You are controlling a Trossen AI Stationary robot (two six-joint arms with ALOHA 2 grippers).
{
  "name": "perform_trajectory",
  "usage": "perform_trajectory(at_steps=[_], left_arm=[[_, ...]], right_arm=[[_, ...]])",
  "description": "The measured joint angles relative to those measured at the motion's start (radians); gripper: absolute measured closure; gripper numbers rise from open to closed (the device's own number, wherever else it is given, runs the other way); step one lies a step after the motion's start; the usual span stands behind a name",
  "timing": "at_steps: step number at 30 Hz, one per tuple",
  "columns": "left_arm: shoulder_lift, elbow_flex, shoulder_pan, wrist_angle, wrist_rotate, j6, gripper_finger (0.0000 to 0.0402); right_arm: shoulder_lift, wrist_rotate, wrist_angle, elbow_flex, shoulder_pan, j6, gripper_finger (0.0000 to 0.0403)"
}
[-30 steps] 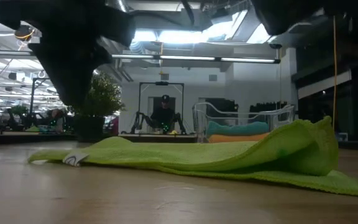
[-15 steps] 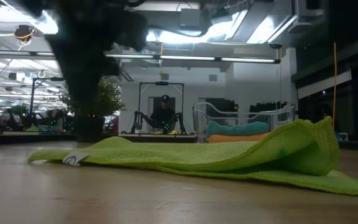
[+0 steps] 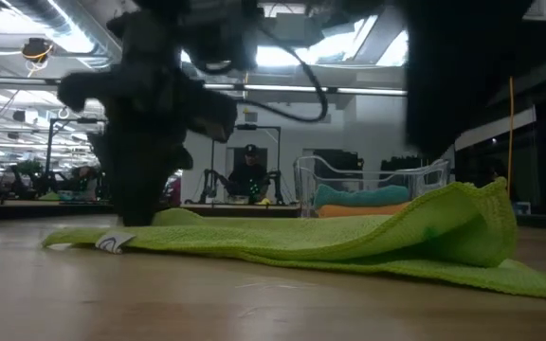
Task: Fold microfiber towels
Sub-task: Fold the green microfiber cloth
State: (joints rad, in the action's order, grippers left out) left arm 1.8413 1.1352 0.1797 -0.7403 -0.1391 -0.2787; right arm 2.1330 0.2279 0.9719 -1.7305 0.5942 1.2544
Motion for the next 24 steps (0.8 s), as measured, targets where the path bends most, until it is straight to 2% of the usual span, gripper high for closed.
perform_trajectory(at_steps=[4,12,14,17,21,24], left_arm=[[0.004,-0.016,-0.008,-0.001,0.000,0.000,0.0288],[0.003,-0.017,-0.010,-0.004,-0.002,0.001,0.0288],[0.003,-0.017,-0.010,-0.004,-0.002,0.001,0.0288],[0.003,-0.017,-0.010,-0.004,-0.002,0.001,0.0288],[0.003,-0.017,-0.009,-0.006,-0.003,0.005,0.0288],[0.003,-0.017,-0.004,-0.010,-0.010,0.063,0.0288]], right_arm=[[0.000,-0.030,-0.043,0.074,-0.020,0.033,0.0313],[0.001,-0.342,-0.133,0.130,-0.006,-0.018,0.0313],[0.001,-0.374,-0.123,0.117,0.010,-0.025,0.0313],[-0.002,-0.337,-0.041,0.072,0.029,-0.014,0.0313],[-0.014,-0.158,0.163,-0.006,0.038,0.057,0.0313],[-0.014,-0.040,0.265,-0.021,0.032,0.104,0.0313]])
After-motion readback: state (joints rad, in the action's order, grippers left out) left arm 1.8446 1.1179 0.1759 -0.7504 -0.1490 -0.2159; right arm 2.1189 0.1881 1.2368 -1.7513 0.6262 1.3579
